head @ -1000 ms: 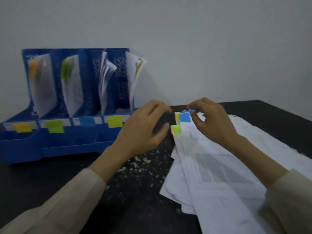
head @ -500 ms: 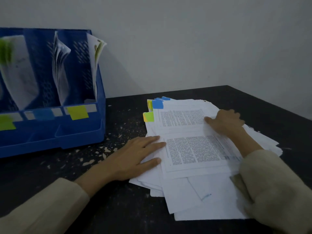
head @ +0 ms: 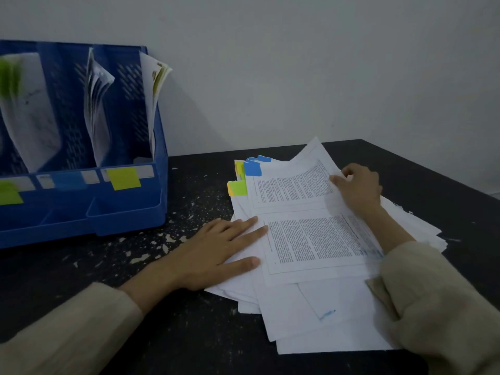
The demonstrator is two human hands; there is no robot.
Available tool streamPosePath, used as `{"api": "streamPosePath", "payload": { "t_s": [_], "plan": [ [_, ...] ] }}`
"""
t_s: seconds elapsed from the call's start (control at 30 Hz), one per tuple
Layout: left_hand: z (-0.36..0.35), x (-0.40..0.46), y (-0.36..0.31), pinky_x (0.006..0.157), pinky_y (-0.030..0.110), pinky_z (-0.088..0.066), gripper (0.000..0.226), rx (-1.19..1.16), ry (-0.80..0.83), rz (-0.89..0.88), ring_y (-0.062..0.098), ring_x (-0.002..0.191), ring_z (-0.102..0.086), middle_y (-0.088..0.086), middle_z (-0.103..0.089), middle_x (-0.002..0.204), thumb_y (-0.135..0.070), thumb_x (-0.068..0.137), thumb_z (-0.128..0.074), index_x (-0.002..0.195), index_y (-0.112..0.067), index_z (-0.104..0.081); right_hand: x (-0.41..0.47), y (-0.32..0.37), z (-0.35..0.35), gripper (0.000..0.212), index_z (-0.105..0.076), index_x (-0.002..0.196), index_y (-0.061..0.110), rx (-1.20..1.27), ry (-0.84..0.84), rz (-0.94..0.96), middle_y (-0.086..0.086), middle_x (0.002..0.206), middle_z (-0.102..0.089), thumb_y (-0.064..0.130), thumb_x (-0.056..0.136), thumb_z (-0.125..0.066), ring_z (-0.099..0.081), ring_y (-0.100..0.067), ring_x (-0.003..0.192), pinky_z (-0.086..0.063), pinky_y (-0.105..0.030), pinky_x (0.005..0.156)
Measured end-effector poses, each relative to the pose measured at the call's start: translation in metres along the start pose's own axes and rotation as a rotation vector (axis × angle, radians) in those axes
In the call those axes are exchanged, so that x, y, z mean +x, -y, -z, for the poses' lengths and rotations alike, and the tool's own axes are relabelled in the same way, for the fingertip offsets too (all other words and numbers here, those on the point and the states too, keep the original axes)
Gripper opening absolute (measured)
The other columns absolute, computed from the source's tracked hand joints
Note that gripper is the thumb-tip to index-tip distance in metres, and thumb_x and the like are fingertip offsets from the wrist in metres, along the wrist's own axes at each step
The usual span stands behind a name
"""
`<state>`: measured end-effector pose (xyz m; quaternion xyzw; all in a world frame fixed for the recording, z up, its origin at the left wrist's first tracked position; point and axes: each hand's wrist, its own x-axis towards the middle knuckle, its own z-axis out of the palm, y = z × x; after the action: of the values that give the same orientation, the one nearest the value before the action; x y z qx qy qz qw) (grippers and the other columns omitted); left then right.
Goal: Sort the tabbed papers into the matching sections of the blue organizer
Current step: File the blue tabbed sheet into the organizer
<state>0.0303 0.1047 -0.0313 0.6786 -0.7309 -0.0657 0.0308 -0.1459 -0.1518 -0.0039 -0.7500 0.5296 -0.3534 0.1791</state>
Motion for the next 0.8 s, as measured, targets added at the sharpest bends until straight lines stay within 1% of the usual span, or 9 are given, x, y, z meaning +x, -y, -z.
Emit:
{"api": "streamPosePath", "payload": {
  "t_s": [0.13, 0.23, 0.3, 0.33, 0.4, 0.47, 0.63, 0.73, 0.8],
  "plan": [
    [0.0, 0.0, 0.001, 0.107, 0.019, 0.014, 0.06, -0.015, -0.009, -0.001, -0.008, 0.133, 0.01, -0.026, 0.02, 0.151, -0.068, 0.083, -0.009, 0.137, -0.057, 0.015, -0.003, -0.001, -0.001, 0.02, -0.068, 0.098, 0.006, 0.103, -0.118, 0.06, -0.011, 0.094, -0.067, 0.022, 0.094, -0.057, -0.058, -0.028, 0.091, -0.041, -0.049, 0.099],
    [0.0, 0.0, 0.001, 0.107, 0.017, 0.012, 0.06, -0.049, -0.034, 0.01, -0.011, 0.131, 0.007, -0.026, 0.018, 0.151, -0.067, 0.084, -0.012, 0.139, -0.056, 0.009, -0.003, -0.002, -0.002, 0.023, -0.07, 0.106, 0.007, 0.134, -0.226, 0.158, -0.009, 0.096, -0.069, 0.017, 0.095, -0.054, -0.057, -0.032, 0.098, -0.042, -0.048, 0.097],
    [0.0, 0.0, 0.004, 0.109, 0.017, 0.01, 0.06, -0.073, -0.06, 0.013, -0.012, 0.133, 0.004, -0.026, 0.015, 0.151, -0.068, 0.084, -0.013, 0.14, -0.055, 0.005, -0.004, 0.001, -0.001, 0.022, -0.069, 0.105, 0.005, 0.129, -0.275, 0.243, -0.01, 0.096, -0.068, 0.015, 0.096, -0.052, -0.057, -0.029, 0.097, -0.043, -0.039, 0.089],
    [0.001, 0.001, 0.005, 0.111, 0.018, 0.007, 0.06, -0.09, -0.076, 0.017, -0.011, 0.134, 0.002, -0.026, 0.013, 0.151, -0.07, 0.084, -0.012, 0.14, -0.055, 0.004, -0.005, 0.003, 0.0, 0.022, -0.069, 0.102, 0.003, 0.157, -0.281, 0.271, -0.011, 0.089, -0.068, 0.015, 0.096, -0.051, -0.059, -0.024, 0.084, -0.045, -0.03, 0.079],
    [0.005, 0.003, 0.009, 0.115, 0.024, -0.001, 0.064, -0.136, -0.121, 0.038, -0.009, 0.137, -0.002, -0.025, 0.009, 0.152, -0.077, 0.079, -0.008, 0.138, -0.056, 0.003, -0.007, 0.009, 0.002, 0.024, -0.065, 0.096, 0.002, 0.247, -0.279, 0.275, -0.004, 0.068, -0.058, 0.016, 0.099, -0.046, -0.048, -0.009, 0.057, -0.035, -0.01, 0.057],
    [0.014, 0.009, 0.014, 0.118, 0.03, -0.009, 0.072, -0.219, -0.208, 0.093, -0.004, 0.14, -0.007, -0.021, 0.0, 0.155, -0.082, 0.077, -0.008, 0.141, -0.051, -0.002, -0.007, 0.017, 0.004, 0.025, -0.062, 0.093, 0.002, 0.327, -0.281, 0.258, 0.007, 0.06, -0.047, 0.018, 0.099, -0.045, -0.039, -0.003, 0.051, -0.031, -0.006, 0.048],
    [0.06, 0.026, 0.019, 0.116, 0.035, -0.023, 0.067, -0.393, -0.538, 0.112, 0.002, 0.136, -0.024, -0.009, -0.025, 0.152, -0.063, 0.09, -0.034, 0.148, -0.033, -0.019, -0.007, 0.048, 0.008, 0.019, -0.06, 0.091, 0.006, 0.563, -0.227, 0.253, 0.011, 0.065, -0.046, 0.017, 0.099, -0.046, -0.04, 0.0, 0.058, -0.035, -0.003, 0.055],
    [0.086, 0.028, 0.015, 0.115, 0.036, -0.023, 0.066, -0.489, -0.659, 0.169, 0.008, 0.138, -0.023, -0.008, -0.022, 0.151, -0.057, 0.086, -0.042, 0.145, -0.037, -0.023, -0.007, 0.068, 0.01, 0.017, -0.056, 0.088, 0.01, 0.665, -0.167, 0.254, 0.011, 0.068, -0.046, 0.018, 0.099, -0.045, -0.041, 0.001, 0.061, -0.036, -0.003, 0.058],
    [0.097, 0.026, 0.011, 0.114, 0.029, -0.017, 0.059, -0.48, -0.697, 0.219, 0.008, 0.14, -0.015, -0.003, -0.013, 0.155, -0.05, 0.085, -0.05, 0.141, -0.041, -0.03, -0.006, 0.081, 0.011, 0.018, -0.052, 0.084, 0.011, 0.742, -0.133, 0.257, 0.012, 0.067, -0.045, 0.018, 0.099, -0.045, -0.04, 0.002, 0.062, -0.035, -0.003, 0.058]
  ]
}}
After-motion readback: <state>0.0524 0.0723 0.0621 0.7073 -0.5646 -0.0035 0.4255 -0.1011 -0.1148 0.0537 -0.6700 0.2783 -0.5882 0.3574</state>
